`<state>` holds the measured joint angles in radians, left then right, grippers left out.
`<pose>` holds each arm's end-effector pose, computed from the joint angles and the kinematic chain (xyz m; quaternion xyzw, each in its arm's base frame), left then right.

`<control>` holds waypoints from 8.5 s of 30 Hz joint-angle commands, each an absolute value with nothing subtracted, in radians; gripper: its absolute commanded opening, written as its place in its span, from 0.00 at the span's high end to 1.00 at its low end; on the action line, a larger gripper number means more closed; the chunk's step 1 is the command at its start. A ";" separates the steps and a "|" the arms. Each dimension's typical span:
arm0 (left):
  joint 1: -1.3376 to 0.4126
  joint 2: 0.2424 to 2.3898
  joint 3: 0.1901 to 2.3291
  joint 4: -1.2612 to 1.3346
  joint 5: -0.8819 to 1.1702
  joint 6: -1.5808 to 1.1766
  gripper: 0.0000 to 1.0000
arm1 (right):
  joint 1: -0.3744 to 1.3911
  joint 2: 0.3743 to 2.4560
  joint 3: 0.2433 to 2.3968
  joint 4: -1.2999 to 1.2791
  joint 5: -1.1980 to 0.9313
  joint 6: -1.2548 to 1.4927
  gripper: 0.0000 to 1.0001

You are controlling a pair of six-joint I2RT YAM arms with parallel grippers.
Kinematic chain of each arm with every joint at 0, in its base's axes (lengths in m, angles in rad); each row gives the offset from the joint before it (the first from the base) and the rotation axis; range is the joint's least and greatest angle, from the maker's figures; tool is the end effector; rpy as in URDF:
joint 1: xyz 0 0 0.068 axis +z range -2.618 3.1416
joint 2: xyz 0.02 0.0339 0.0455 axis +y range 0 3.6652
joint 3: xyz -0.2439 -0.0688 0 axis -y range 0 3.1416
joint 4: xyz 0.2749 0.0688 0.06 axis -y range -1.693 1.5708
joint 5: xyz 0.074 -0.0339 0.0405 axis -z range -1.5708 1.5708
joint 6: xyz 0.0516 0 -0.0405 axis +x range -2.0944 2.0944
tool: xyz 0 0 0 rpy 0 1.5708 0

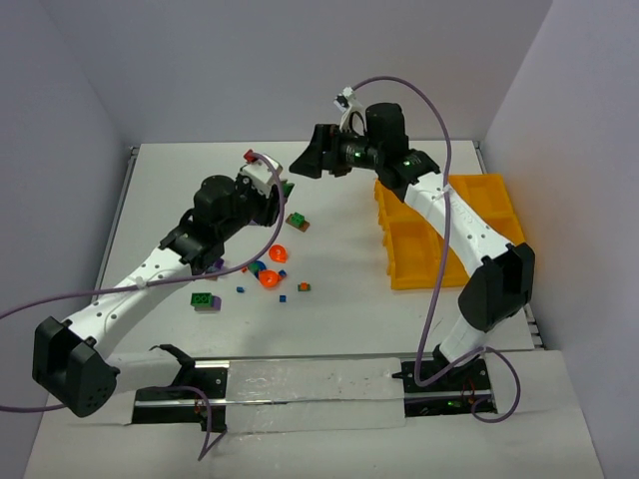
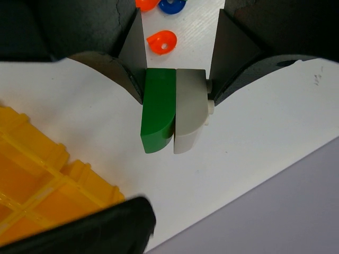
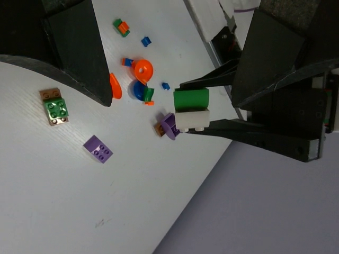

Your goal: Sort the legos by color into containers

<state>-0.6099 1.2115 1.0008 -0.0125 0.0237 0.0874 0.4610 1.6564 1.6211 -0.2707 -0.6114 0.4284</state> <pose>0.2764 -0.1946 0.3152 0.2739 0.7319 -0.1701 0.6004 0.3706 0.2172 0.3717 -0.1904 0.7662 0.4616 0.4044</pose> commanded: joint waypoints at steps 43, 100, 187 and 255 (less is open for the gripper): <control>-0.661 1.153 1.030 0.026 -0.008 0.126 0.01 | 0.487 1.724 1.624 -0.181 -0.886 0.373 1.00; -0.295 1.434 1.286 -0.229 1.289 0.073 0.29 | 0.507 1.644 1.691 -0.547 -1.147 -0.239 1.00; -0.352 1.301 1.142 -0.149 0.607 0.273 0.99 | 0.107 1.660 1.700 -0.497 -0.699 0.059 0.23; -0.436 1.238 1.137 -0.143 0.338 0.122 0.01 | 0.001 1.668 1.690 -0.648 -0.668 -0.070 1.00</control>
